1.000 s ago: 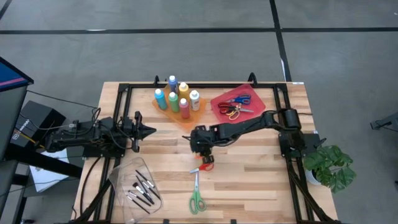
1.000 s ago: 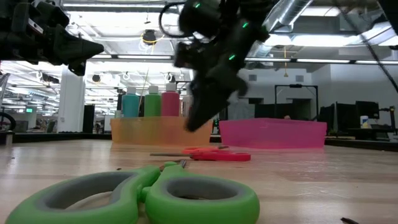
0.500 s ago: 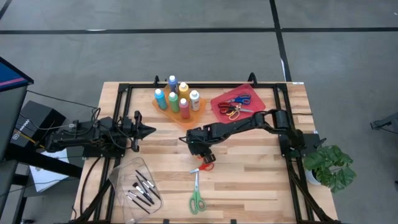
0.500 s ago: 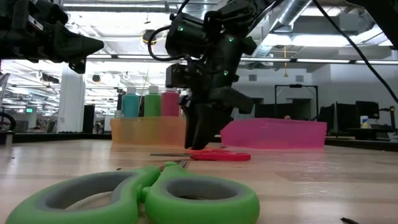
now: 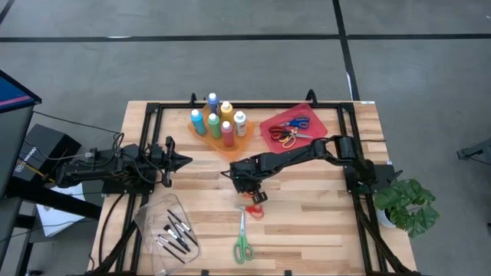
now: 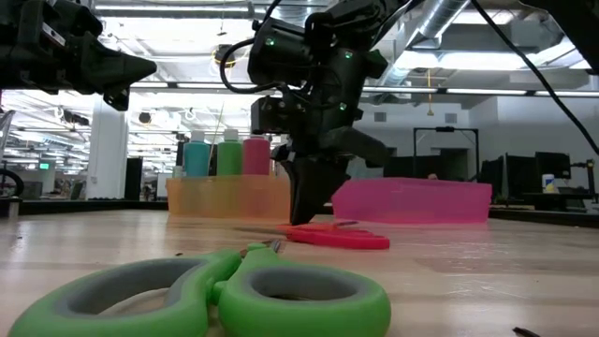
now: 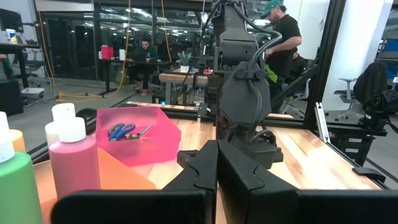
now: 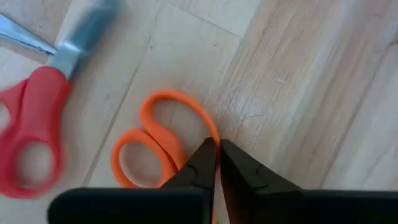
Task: Pick & Place Paint Supplies
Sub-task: Put the orange scissors into the pink bin
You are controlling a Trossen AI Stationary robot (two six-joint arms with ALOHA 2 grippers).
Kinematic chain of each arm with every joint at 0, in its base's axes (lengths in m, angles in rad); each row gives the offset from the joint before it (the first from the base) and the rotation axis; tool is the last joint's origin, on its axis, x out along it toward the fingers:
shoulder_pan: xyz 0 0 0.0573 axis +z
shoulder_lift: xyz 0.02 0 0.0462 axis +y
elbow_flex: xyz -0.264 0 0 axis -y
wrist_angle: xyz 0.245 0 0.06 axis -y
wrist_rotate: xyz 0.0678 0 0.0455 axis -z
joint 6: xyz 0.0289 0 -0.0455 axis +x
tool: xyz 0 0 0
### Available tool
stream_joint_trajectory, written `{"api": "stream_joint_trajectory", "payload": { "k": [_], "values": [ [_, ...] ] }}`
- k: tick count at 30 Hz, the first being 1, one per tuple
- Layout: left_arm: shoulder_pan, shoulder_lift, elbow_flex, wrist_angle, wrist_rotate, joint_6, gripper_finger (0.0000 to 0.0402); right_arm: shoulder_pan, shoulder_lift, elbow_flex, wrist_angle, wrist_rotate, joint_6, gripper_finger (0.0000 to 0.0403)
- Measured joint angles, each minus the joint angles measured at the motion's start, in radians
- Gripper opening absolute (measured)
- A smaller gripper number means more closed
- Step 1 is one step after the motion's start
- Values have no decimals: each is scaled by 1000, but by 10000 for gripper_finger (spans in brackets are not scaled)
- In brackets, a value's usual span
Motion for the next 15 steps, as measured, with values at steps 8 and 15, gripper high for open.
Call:
{"api": "stream_joint_trajectory", "payload": {
  "k": [8,15],
  "values": [
    [0,0,0,0,0,0,1,9,-13,-6,22,17,23,4],
    [0,0,0,-1,0,0,1,7,-74,-14,59,29,32,2]
  ]
}}
